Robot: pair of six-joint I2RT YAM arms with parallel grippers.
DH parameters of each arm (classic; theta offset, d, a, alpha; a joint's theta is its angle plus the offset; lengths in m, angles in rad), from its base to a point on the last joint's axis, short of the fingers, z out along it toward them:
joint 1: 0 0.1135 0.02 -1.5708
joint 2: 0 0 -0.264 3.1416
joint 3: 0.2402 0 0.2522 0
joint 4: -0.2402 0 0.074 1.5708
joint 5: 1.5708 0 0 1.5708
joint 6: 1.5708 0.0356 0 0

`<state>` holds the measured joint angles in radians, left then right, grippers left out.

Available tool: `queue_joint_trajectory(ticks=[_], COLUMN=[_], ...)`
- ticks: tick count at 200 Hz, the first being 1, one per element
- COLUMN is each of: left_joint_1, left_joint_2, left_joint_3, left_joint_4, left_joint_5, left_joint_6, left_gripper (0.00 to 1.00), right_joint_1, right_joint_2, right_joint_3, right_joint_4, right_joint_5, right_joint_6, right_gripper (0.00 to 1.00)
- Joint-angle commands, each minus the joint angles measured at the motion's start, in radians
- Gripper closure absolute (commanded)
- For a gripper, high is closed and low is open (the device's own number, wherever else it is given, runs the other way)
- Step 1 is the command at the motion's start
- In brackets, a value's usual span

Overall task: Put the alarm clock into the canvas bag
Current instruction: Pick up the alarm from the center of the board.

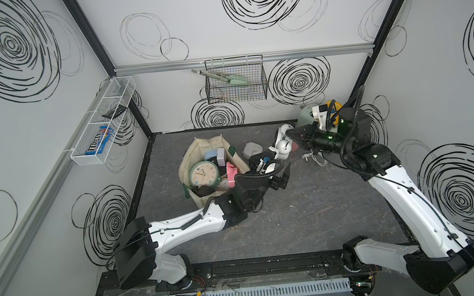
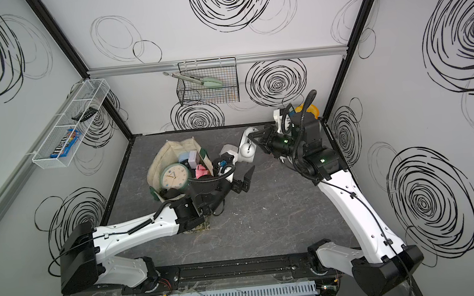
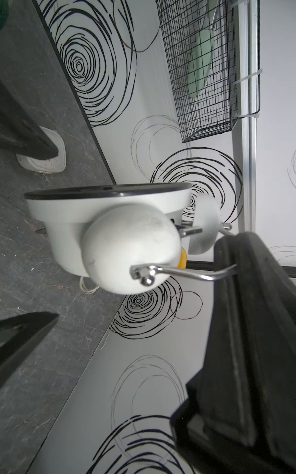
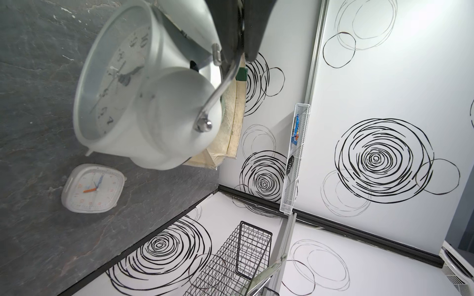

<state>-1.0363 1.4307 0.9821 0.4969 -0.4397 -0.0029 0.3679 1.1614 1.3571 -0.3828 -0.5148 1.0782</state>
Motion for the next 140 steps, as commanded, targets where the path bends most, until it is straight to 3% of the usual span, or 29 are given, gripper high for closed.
queue_joint_trajectory(ticks=[1, 65, 92, 108, 140], left_joint_1=[-0.007, -0.019, -0.022, -0.021, -0.014], left_joint_2=[0.044, 0.116, 0.123, 0.125, 0.119], left_joint_3=[0.059, 0.099, 0.099, 0.102, 0.109], left_joint_4=[0.083, 0.157, 0.161, 0.143, 0.105], left_joint_5=[-0.062, -0.151, -0.155, -0.126, -0.076], left_joint_6=[0.045, 0.105, 0.123, 0.137, 0.108], left_gripper=[0.04, 0.0, 0.15, 0.19, 0.4], right_joint_1=[0.002, 0.004, 0.003, 0.003, 0.004], right_joint_2=[-0.038, -0.054, -0.053, -0.053, -0.052], right_joint_3=[0.002, -0.007, -0.007, -0.006, -0.009], right_joint_4=[0.071, 0.073, 0.083, 0.084, 0.1], right_joint_5=[-0.03, -0.039, -0.049, -0.05, -0.062], right_joint_6=[0.018, 0.018, 0.023, 0.023, 0.028], right_gripper=[1.0, 1.0, 1.0, 1.0, 1.0])
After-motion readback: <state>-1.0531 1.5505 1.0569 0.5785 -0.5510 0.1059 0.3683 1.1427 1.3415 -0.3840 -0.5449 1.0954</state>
